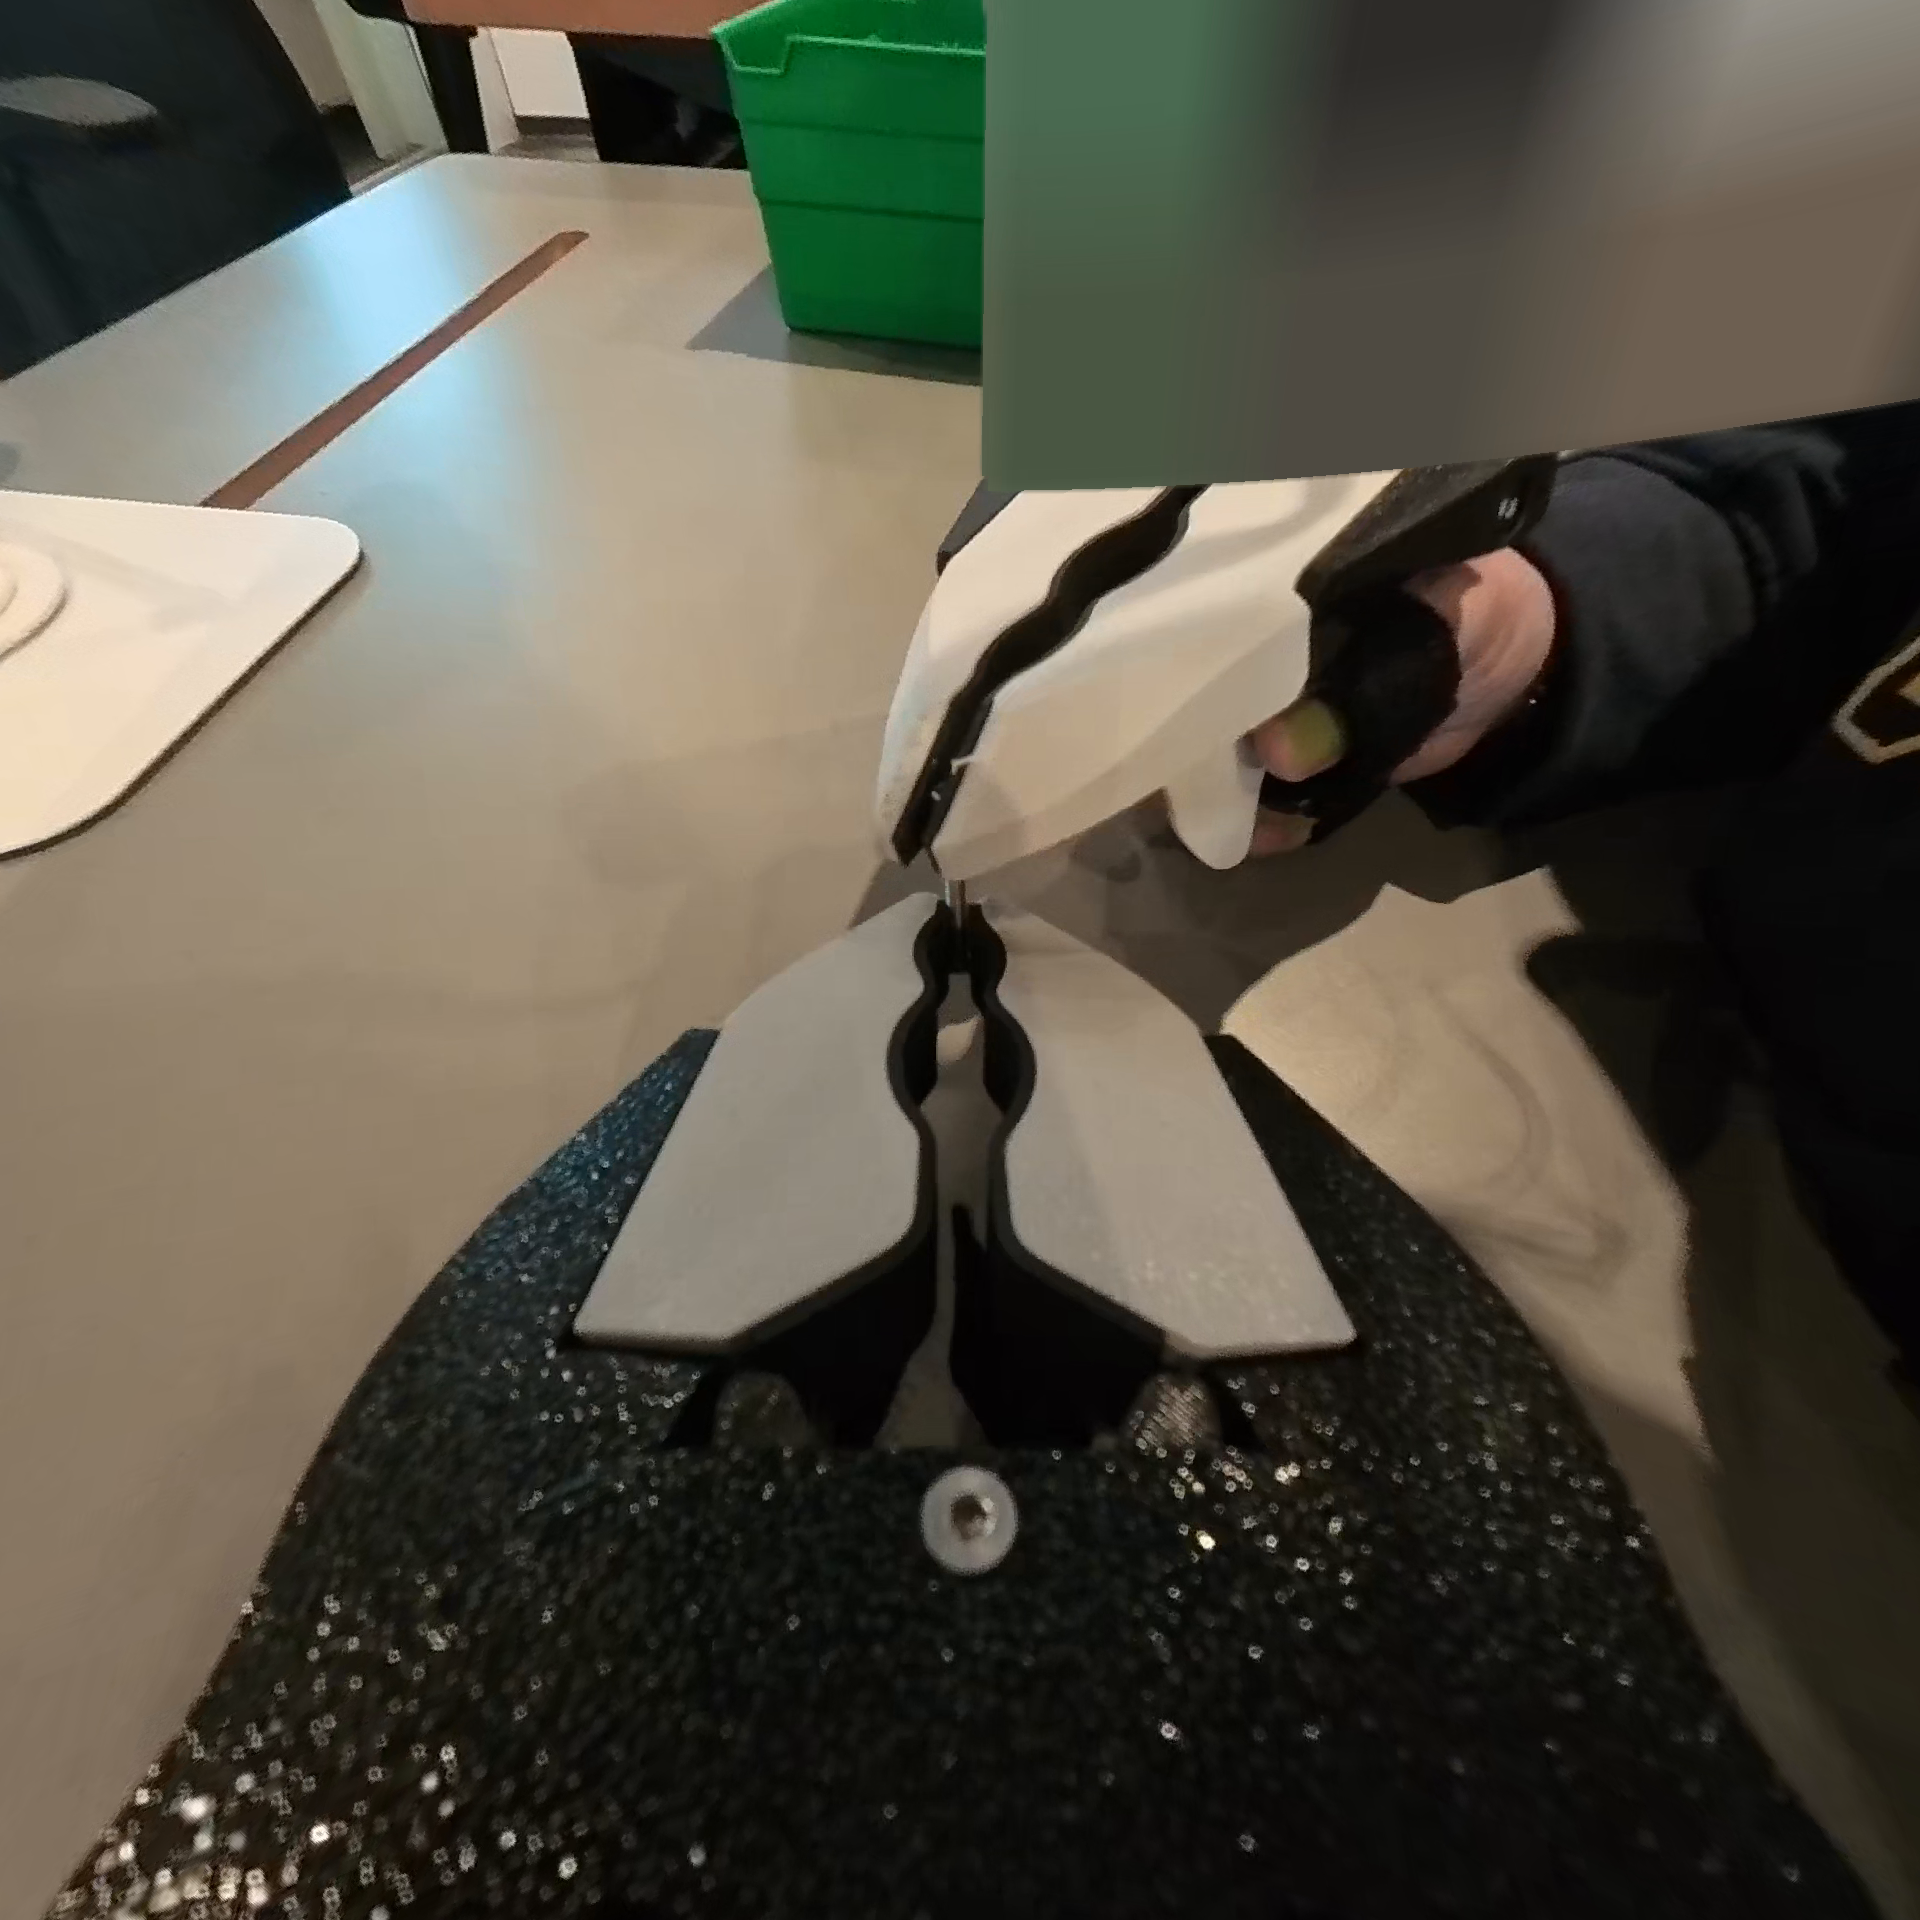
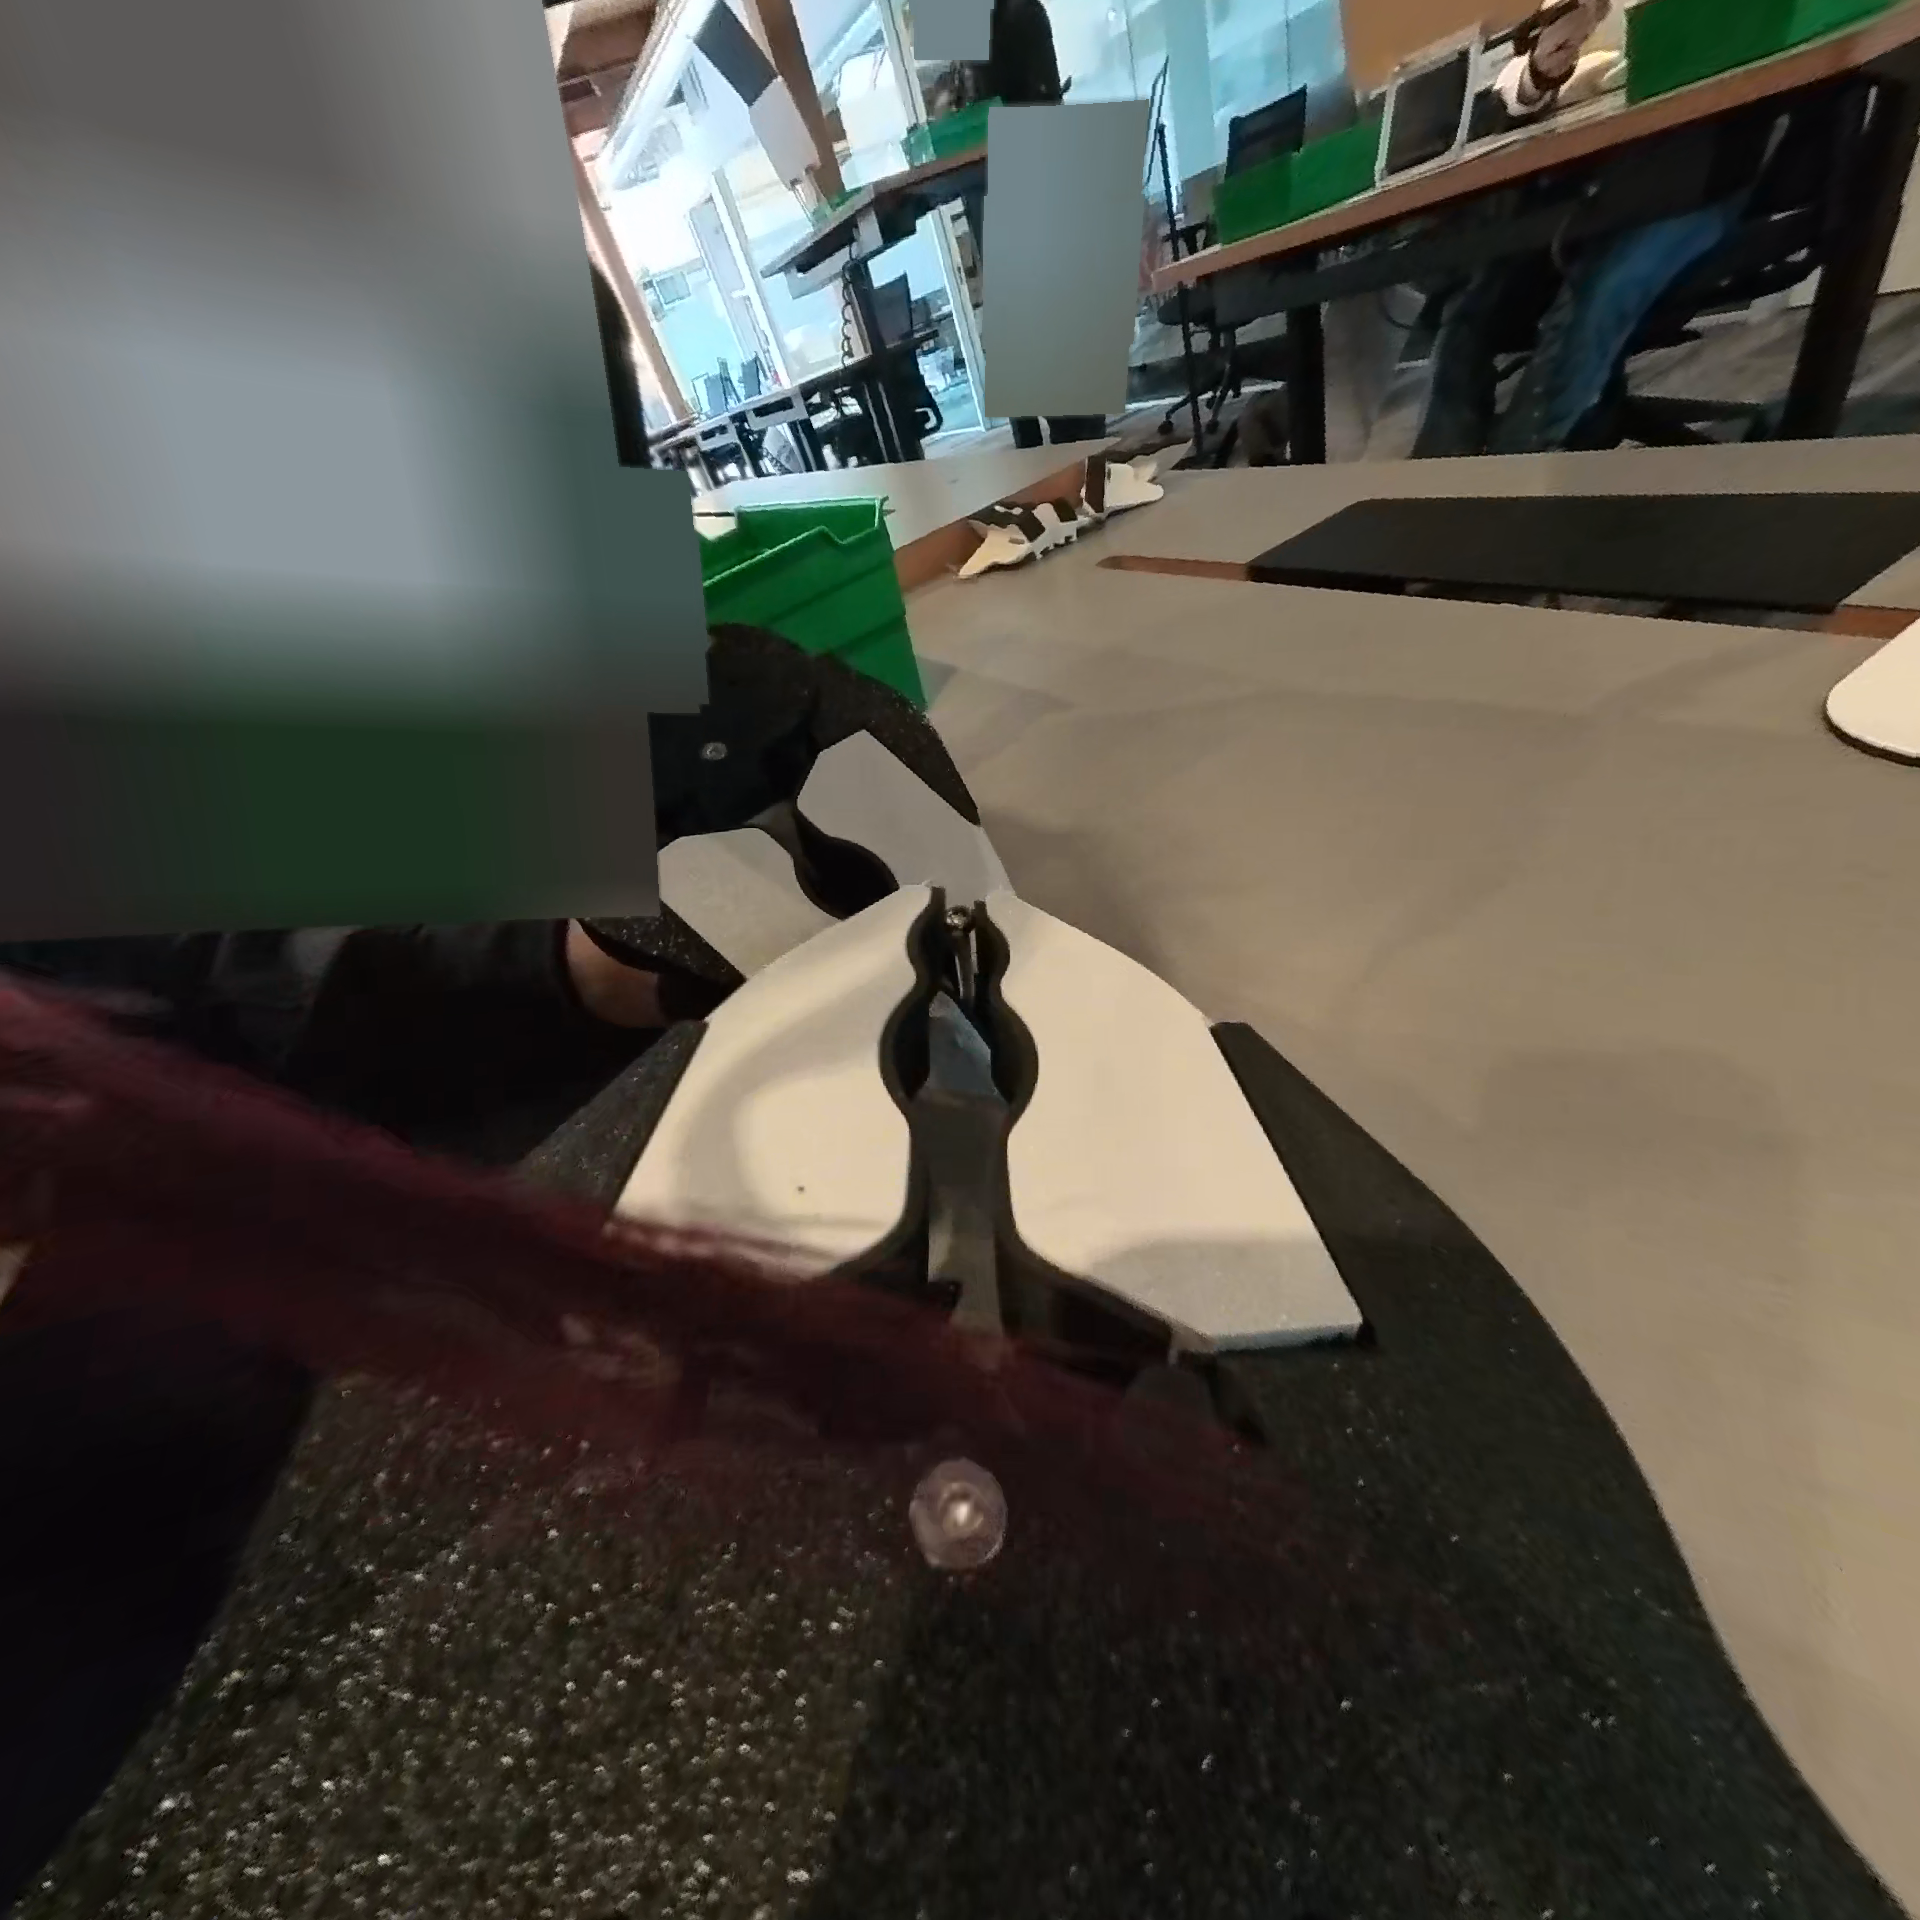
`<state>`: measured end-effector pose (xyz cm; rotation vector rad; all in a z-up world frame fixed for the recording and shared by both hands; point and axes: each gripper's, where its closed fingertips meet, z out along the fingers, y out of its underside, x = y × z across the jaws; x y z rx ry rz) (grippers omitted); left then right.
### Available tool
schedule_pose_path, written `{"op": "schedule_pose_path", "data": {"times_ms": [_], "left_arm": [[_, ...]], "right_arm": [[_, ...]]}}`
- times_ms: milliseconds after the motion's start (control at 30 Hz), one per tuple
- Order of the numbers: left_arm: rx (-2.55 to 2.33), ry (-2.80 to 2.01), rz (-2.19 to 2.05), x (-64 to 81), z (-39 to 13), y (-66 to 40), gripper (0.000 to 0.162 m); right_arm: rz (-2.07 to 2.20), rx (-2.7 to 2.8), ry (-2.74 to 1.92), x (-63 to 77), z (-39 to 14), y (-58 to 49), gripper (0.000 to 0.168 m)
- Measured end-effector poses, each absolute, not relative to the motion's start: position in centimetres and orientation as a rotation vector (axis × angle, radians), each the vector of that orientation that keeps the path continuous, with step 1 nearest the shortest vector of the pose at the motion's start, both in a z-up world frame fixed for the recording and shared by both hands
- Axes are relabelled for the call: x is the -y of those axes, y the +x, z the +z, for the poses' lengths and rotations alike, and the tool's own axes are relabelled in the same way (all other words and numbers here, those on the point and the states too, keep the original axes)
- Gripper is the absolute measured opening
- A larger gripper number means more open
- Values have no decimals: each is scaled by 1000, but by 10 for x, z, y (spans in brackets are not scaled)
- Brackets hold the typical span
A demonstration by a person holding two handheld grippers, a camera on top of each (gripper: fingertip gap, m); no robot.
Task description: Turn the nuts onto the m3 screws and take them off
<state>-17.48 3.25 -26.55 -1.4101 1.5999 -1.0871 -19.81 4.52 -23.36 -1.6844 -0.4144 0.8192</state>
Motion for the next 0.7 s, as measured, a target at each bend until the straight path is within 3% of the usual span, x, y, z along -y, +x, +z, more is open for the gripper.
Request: {"op": "schedule_pose_path", "data": {"times_ms": [133,200,333,467,533,700], "left_arm": [[-1580,-1399,-1038,-35,-265,-174,3],[-1537,-1394,-1054,-37,-260,-173,17],[-1497,-1355,-1113,-33,-252,-172,21],[-1546,-1367,-1051,-31,-260,-170,18],[-1552,-1366,-1040,-31,-261,-169,3],[-1516,-1396,-1063,-35,-259,-170,0]], "right_arm": [[833,410,-1682,-45,-233,-198,5],[835,418,-1679,-44,-233,-199,5],[846,428,-1666,-43,-231,-199,5],[867,417,-1646,-42,-229,-198,5],[873,422,-1644,-41,-228,-198,5],[841,410,-1580,-39,-221,-194,12]]}}
